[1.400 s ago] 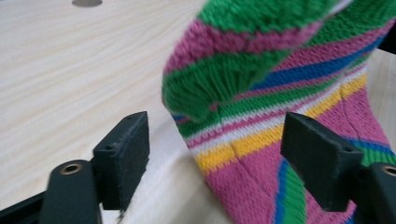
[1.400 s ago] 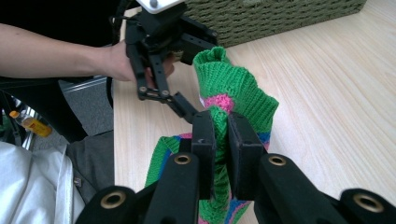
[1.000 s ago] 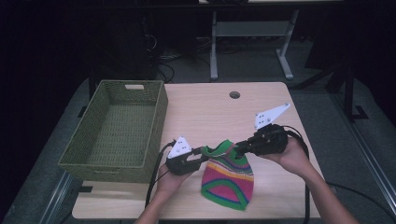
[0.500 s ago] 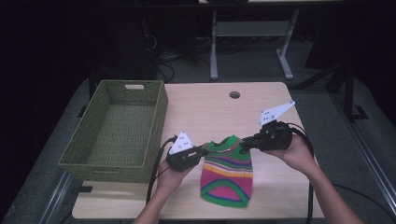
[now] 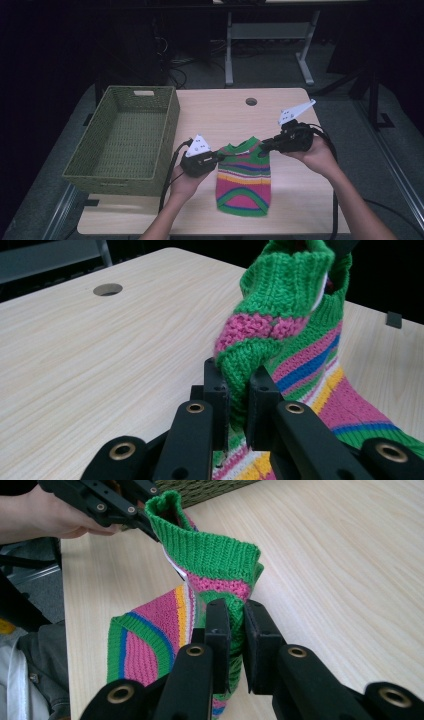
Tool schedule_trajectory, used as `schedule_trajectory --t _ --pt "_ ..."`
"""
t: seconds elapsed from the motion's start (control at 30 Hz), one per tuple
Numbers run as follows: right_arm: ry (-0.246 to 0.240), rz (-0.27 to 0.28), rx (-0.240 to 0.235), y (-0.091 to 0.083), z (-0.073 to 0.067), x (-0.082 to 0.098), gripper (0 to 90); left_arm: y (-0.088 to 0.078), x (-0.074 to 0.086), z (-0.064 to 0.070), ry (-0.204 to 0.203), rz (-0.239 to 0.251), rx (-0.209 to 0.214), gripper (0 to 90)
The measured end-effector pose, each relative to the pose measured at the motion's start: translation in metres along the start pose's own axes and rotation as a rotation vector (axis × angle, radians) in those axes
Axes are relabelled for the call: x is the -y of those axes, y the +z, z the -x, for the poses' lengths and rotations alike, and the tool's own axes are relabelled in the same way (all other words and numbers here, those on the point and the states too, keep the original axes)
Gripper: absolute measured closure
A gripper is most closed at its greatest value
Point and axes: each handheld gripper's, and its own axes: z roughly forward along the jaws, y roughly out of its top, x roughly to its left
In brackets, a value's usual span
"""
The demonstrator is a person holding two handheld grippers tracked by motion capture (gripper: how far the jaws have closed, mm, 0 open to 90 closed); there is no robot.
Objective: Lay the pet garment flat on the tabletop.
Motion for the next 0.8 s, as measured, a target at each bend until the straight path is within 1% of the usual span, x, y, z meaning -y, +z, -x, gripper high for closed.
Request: schedule_trajectory --t 0.03,0.13,0.23,0.4,0.6,0.7,0.73,0.8 --pt "-0.005 0.000 0.004 0.000 0.002 0.000 81.6 0.002 -0.001 0.000 -0.003 -0.004 0.000 82.5" --pt "0.005 -0.006 0.027 -0.003 0.007 -0.001 81.4 0.005 -0.004 -0.001 -0.001 -0.015 0.002 82.5" --pt "0.011 -0.011 0.038 -0.003 0.011 -0.002 81.3 0.008 -0.008 -0.002 -0.002 -0.021 -0.002 82.5" --pt "0.023 -0.025 0.051 -0.001 0.019 -0.005 80.9 0.013 -0.011 -0.008 0.009 -0.051 -0.025 82.5" --pt "0.037 -0.033 0.063 0.006 0.024 -0.005 81.0 0.018 -0.011 -0.015 -0.007 -0.074 -0.024 82.8" --pt "0.037 -0.035 0.072 0.008 0.026 -0.005 80.9 0.021 -0.011 -0.017 -0.011 -0.083 -0.035 82.8" --pt "0.042 -0.038 0.074 0.009 0.027 -0.005 80.9 0.022 -0.011 -0.018 -0.006 -0.092 -0.039 82.8" --pt "0.046 -0.046 0.077 0.011 0.029 -0.005 80.9 0.023 -0.011 -0.020 -0.014 -0.091 -0.047 82.8"
